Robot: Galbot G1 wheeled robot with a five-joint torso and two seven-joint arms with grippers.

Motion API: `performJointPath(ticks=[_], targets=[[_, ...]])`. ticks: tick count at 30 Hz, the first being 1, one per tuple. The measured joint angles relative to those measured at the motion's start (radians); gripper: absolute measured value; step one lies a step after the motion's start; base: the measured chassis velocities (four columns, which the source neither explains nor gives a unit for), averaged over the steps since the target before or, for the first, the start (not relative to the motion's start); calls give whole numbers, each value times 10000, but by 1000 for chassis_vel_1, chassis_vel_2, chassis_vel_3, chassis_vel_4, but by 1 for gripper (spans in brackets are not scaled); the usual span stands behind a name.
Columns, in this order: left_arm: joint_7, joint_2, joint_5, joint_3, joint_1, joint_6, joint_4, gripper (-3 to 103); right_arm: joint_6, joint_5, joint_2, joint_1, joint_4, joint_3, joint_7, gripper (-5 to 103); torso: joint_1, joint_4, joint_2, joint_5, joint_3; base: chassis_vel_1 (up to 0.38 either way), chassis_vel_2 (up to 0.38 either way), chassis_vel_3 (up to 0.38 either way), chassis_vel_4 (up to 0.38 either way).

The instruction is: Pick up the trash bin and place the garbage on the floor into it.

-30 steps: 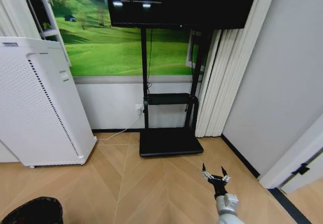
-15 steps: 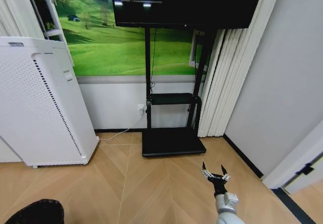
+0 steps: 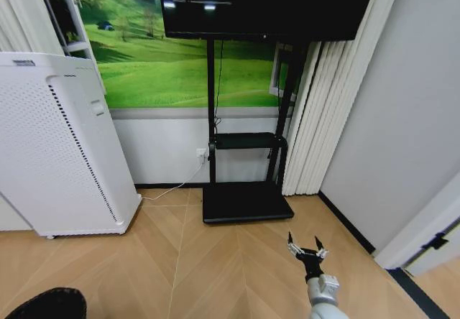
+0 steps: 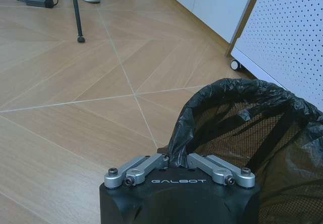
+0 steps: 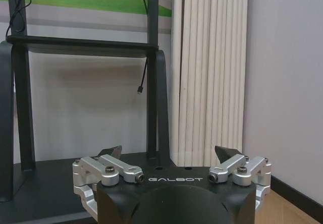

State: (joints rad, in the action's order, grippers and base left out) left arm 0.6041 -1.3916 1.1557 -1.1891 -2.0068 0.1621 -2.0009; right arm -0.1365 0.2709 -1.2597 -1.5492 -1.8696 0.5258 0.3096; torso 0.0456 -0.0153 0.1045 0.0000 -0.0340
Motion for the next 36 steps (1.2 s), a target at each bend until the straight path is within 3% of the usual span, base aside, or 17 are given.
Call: performJointPath(ticks=[12, 17, 36], targets=[[-47, 64, 24, -2, 46, -9, 74, 3, -16, -5, -11, -78, -18, 28, 24, 100, 0, 0, 0, 0, 0, 16, 19, -22, -24], [-74, 96, 29, -3, 84, -10, 161, 3, -336, 15, 1, -47, 24, 41, 23, 100, 0, 0, 0, -1, 0, 9, 8, -9, -11], [-561, 457, -198, 445, 718, -101, 1560, 3, -563, 94, 161, -231, -45, 328, -126, 100, 0, 1, 0, 2, 0, 0, 0, 0, 0]])
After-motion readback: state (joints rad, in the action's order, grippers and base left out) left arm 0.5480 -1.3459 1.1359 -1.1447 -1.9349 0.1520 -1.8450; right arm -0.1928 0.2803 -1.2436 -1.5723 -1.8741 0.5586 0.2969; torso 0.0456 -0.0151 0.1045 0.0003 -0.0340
